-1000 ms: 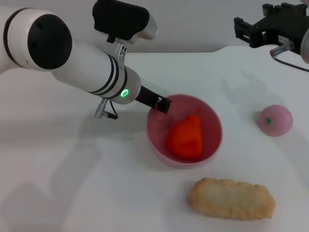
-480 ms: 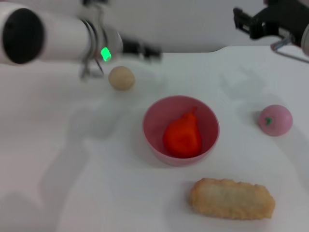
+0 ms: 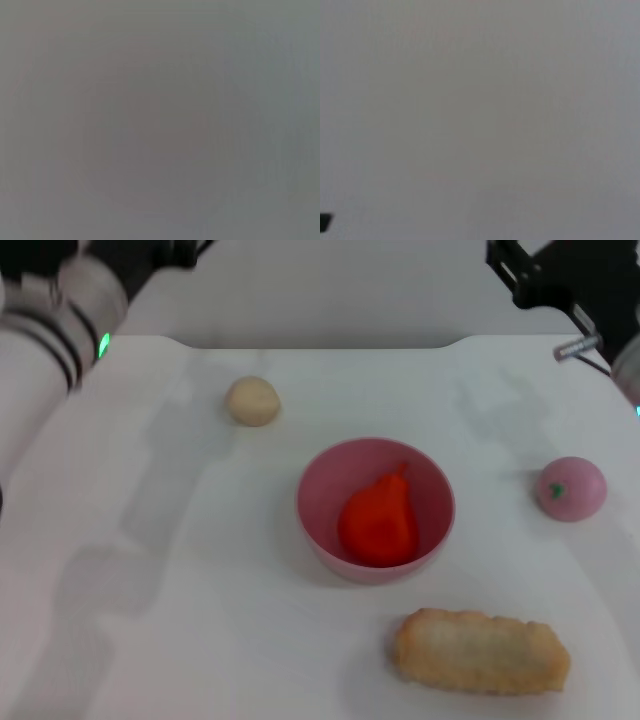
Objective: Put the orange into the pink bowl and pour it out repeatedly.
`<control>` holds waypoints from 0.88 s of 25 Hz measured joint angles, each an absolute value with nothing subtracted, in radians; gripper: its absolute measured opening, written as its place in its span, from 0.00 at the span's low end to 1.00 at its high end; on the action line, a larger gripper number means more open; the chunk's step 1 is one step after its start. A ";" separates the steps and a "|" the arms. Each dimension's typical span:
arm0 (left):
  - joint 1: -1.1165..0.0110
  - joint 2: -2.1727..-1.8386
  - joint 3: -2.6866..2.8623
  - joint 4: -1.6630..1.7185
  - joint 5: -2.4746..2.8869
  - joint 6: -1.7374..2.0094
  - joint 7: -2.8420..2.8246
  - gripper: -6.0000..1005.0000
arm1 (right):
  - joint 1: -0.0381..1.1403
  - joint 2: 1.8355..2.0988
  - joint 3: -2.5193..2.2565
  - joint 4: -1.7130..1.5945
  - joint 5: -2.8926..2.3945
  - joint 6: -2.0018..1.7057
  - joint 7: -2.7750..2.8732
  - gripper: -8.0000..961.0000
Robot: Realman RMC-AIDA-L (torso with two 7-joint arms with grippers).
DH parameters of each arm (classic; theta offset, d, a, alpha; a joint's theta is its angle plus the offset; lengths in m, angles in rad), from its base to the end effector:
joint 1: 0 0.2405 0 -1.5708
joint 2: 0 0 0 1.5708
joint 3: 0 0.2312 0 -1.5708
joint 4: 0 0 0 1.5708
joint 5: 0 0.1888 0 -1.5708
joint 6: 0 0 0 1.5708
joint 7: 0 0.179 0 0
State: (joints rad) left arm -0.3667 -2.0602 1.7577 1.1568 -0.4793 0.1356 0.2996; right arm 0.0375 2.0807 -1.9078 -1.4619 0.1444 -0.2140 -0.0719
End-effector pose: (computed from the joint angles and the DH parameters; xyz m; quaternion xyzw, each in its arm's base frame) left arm -0.1505 0.4220 0.0251 -0.7675 -0.1734 -0.2296 0.5728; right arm 0.1341 0.3522 0.0256 -0.7669 0.1328 0.2747 0.5645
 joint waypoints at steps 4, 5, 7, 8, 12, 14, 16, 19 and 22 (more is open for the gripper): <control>-0.322 -2.061 1.808 1.070 -0.488 0.317 0.222 0.78 | 0.052 2.082 -1.904 -1.273 0.211 -0.451 -0.069 0.65; -0.316 -2.061 1.815 1.047 -0.488 0.362 0.178 0.78 | 0.057 2.082 -1.903 -1.236 0.242 -0.485 -0.069 0.65; -0.309 -2.059 1.825 1.002 -0.484 0.436 0.104 0.78 | 0.068 2.081 -1.901 -1.168 0.290 -0.548 -0.069 0.65; -0.309 -2.059 1.825 1.002 -0.484 0.436 0.104 0.78 | 0.074 2.080 -1.898 -1.137 0.300 -0.574 -0.070 0.65; -0.309 -2.059 1.846 0.920 -0.480 0.552 0.049 0.78 | 0.090 2.078 -1.886 -1.022 0.324 -0.663 -0.069 0.65; -0.309 -2.060 1.858 0.896 -0.479 0.575 0.047 0.78 | 0.087 2.078 -1.882 -1.005 0.343 -0.675 -0.068 0.65; -0.319 -2.061 1.865 0.873 -0.478 0.577 0.047 0.78 | 0.086 2.078 -1.874 -0.990 0.354 -0.678 -0.068 0.65; -0.336 -2.062 1.873 0.843 -0.478 0.579 0.052 0.78 | 0.102 2.077 -1.868 -0.941 0.368 -0.708 -0.068 0.65; -0.359 -2.063 1.876 0.808 -0.477 0.581 0.055 0.78 | 0.122 2.076 -1.866 -0.897 0.393 -0.724 -0.068 0.65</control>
